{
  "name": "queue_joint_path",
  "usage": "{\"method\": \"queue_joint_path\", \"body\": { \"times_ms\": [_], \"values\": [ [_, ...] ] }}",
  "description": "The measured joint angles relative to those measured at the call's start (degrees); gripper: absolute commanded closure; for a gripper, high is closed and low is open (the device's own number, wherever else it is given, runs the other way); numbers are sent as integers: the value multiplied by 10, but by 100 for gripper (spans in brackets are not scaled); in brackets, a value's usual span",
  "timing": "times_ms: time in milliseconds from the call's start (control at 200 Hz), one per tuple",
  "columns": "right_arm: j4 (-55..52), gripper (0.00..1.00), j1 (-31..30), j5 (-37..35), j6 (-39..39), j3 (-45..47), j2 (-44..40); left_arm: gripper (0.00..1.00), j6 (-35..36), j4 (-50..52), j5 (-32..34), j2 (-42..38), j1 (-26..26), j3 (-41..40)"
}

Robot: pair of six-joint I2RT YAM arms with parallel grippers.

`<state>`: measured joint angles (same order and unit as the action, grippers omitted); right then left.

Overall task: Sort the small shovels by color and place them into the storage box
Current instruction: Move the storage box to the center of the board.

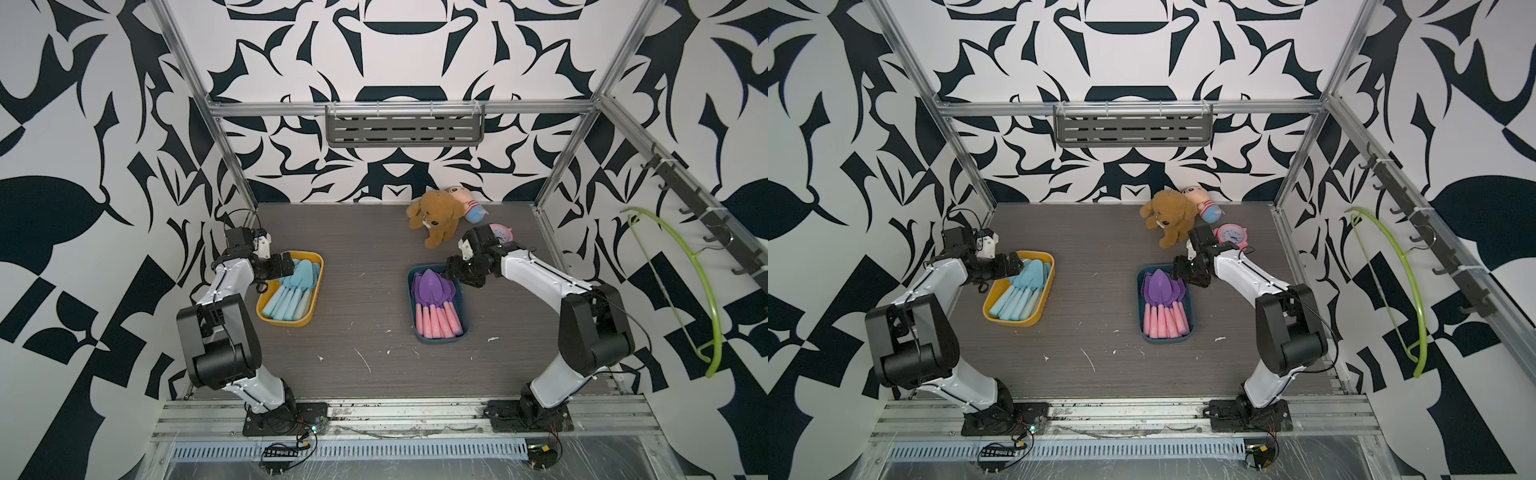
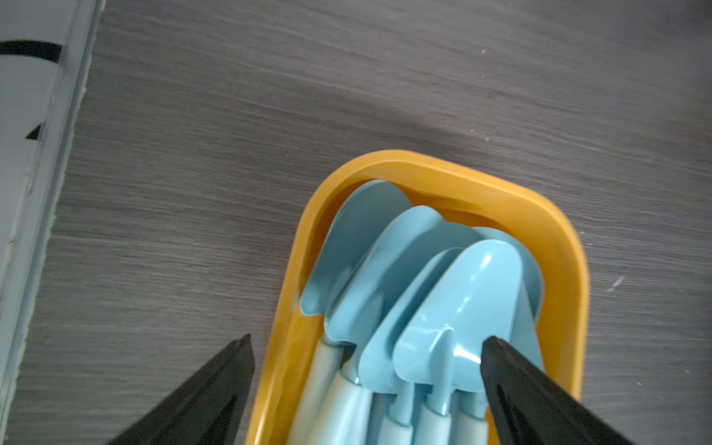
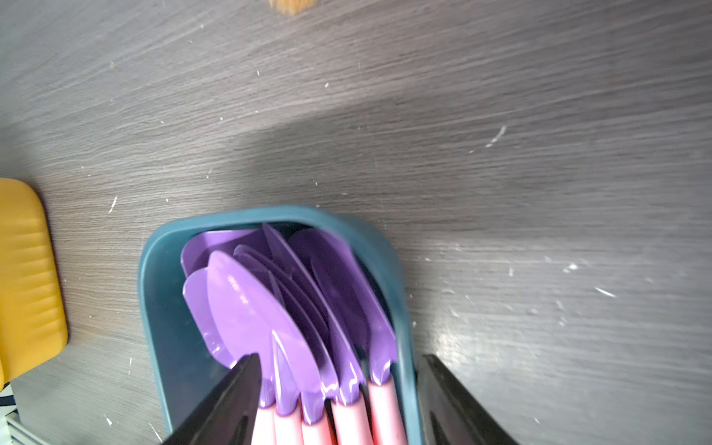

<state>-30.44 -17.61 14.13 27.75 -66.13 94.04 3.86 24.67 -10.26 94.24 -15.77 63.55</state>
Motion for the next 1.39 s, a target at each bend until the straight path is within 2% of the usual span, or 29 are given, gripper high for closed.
{"method": "queue_joint_path", "body": {
  "times_ms": [200, 455, 700, 1075, 1225, 1395],
  "values": [
    [11, 31, 0, 5, -3, 20, -12, 1, -10, 4, -4, 61, 0, 34],
    [16, 31, -1, 13, -2, 29, -22, 0, -43, 4, -64, 50, 10, 21],
    [16, 32, -2, 22, 11, 29, -23, 0, -94, 1, -110, 26, 86, -9],
    [13, 32, -14, 19, 37, 31, -30, 0, -142, -10, -148, 14, 253, -23],
    [3, 32, -20, 5, 48, 31, -30, 1, -165, -9, -167, 14, 276, -23],
    [-17, 32, -21, -8, 53, 39, -50, 1, -151, 43, -166, 14, 275, -17]
  ]
}}
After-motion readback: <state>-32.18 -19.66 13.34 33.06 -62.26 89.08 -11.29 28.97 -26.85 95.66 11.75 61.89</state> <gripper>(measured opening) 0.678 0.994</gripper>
